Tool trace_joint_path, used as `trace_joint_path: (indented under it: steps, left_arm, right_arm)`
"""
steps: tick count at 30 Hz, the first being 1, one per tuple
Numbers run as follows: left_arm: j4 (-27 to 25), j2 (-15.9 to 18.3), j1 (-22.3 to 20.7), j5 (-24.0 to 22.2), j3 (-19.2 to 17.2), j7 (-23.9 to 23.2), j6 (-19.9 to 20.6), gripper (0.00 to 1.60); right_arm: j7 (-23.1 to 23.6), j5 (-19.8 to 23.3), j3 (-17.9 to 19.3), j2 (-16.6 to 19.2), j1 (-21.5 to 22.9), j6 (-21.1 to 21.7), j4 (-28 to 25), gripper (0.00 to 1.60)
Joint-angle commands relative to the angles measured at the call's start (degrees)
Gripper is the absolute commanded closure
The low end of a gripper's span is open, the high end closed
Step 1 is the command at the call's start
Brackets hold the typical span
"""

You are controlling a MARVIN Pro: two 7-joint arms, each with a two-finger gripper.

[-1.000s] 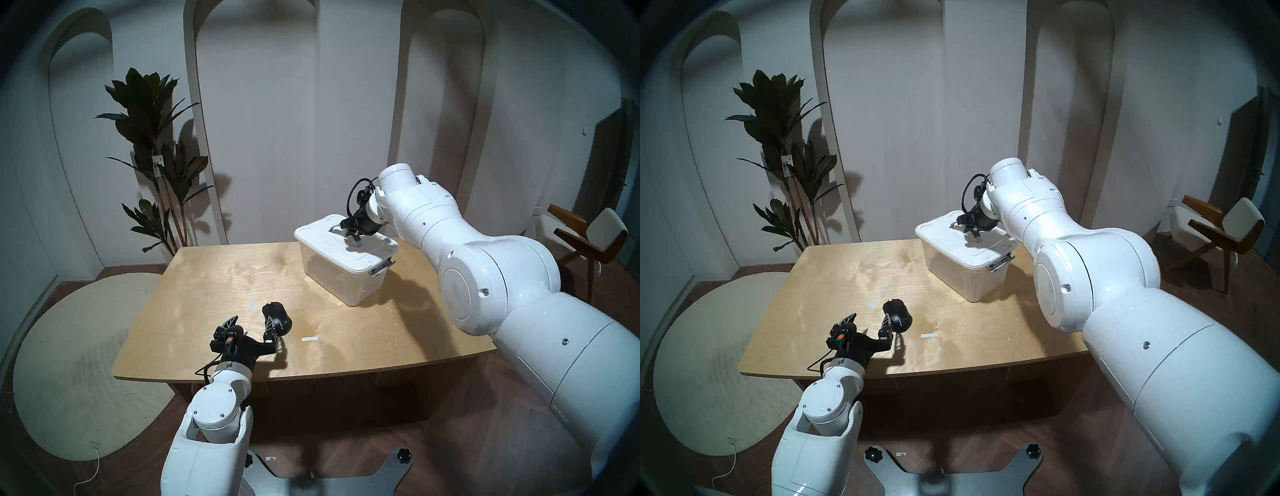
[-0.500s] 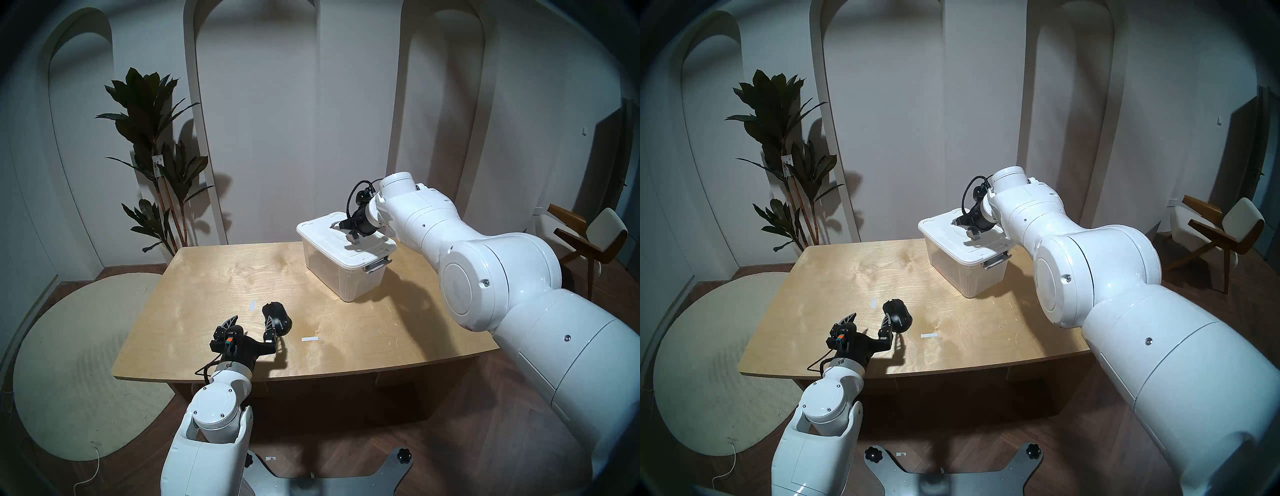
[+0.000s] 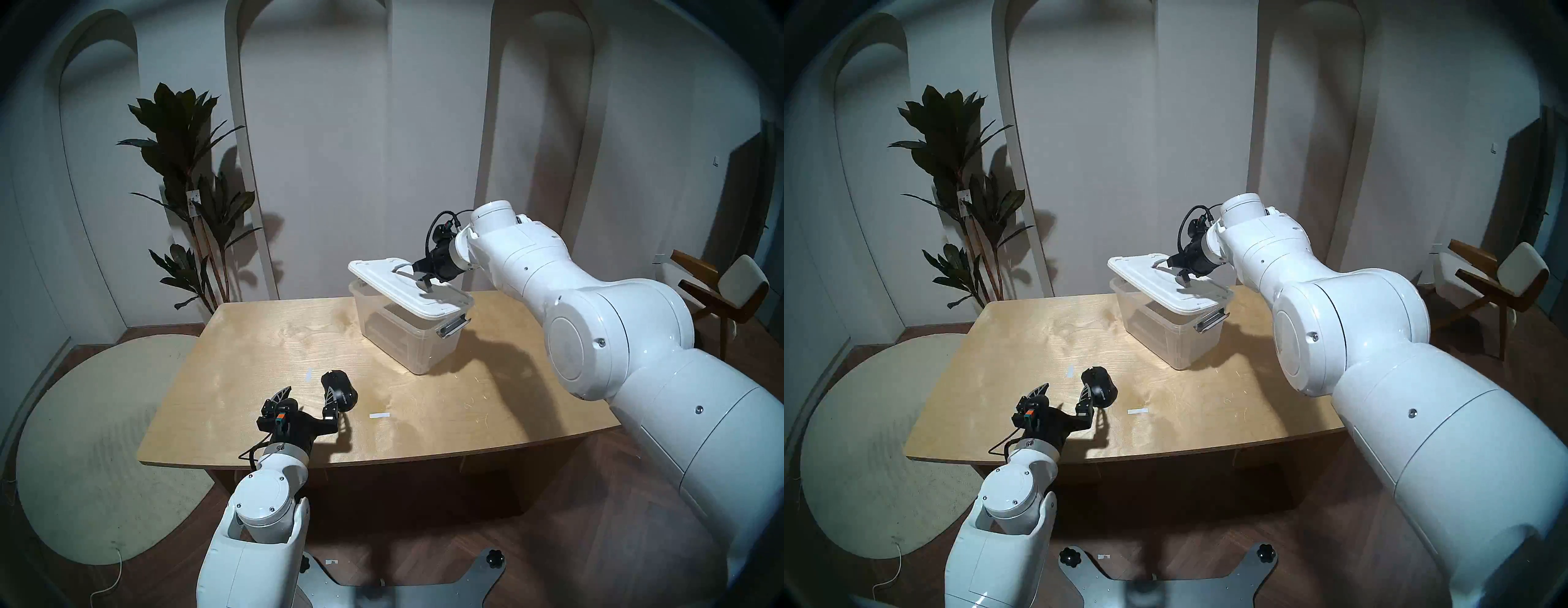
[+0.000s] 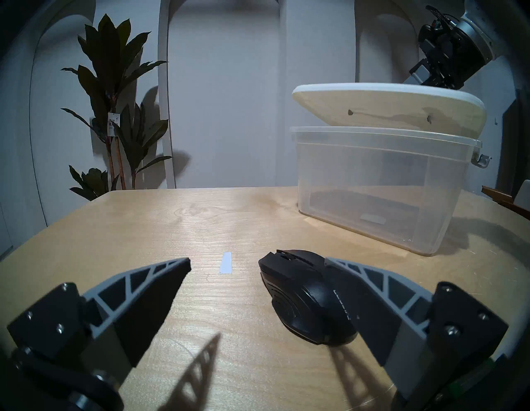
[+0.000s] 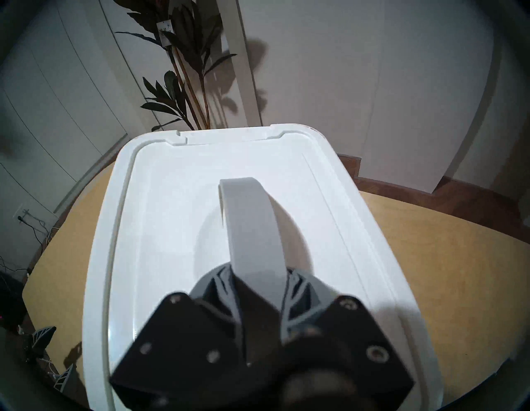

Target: Open a storage container and put mouse inside

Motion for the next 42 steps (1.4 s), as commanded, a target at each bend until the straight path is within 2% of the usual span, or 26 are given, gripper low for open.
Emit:
trace_joint_path:
  steps: [1, 3, 9, 16, 17, 21, 31, 37, 42]
  left_arm:
    - [-1.1, 0.0, -0.4, 0.0, 0.0, 0.0, -0.3, 0.0]
    - [-1.1, 0.0, -0.4, 0.0, 0.0, 0.0, -0.3, 0.0]
    - [-1.0, 0.0, -0.4, 0.0, 0.0, 0.0, -0.3, 0.0]
    - [-0.7, 0.0, -0.5, 0.0, 0.0, 0.0, -0.3, 0.0]
    - [-0.7, 0.0, -0.5, 0.0, 0.0, 0.0, -0.3, 0.0]
    - [-0.6, 0.0, -0.5, 0.0, 0.0, 0.0, -0.3, 0.0]
    - [-0.6, 0.0, -0.6, 0.0, 0.0, 0.0, -0.3, 0.0]
    - [-0.8, 0.0, -0.5, 0.0, 0.0, 0.0, -0.3, 0.0]
    - [-0.9, 0.0, -0.5, 0.0, 0.0, 0.0, -0.4, 0.0]
  right_arm:
    - [-0.5, -0.5, -0.1, 2.7, 2.4, -1.7, -5.2, 1.6]
    - [1.0, -0.1, 0.1, 3.3, 2.5, -1.4, -6.3, 1.6]
    - [0.3, 0.0, 0.7, 6.4, 2.1, -2.0, -9.6, 1.6]
    - [-0.9, -0.1, 3.3, 12.5, 0.7, -1.2, -11.7, 1.6]
    - [-1.5, -0.5, 4.3, 11.9, 0.7, -1.1, -11.5, 1.6]
    - [-2.4, -0.6, 5.9, 14.9, -0.9, -0.5, -11.7, 1.6]
    - [-4.3, -1.0, 8.8, 21.5, -7.8, 1.4, -11.9, 1.6]
    - [-3.2, -0.1, 10.7, 22.6, -12.7, 1.5, -13.4, 1.6]
    - [-3.1, 0.1, 11.1, 21.9, -17.3, -0.2, -16.6, 1.6]
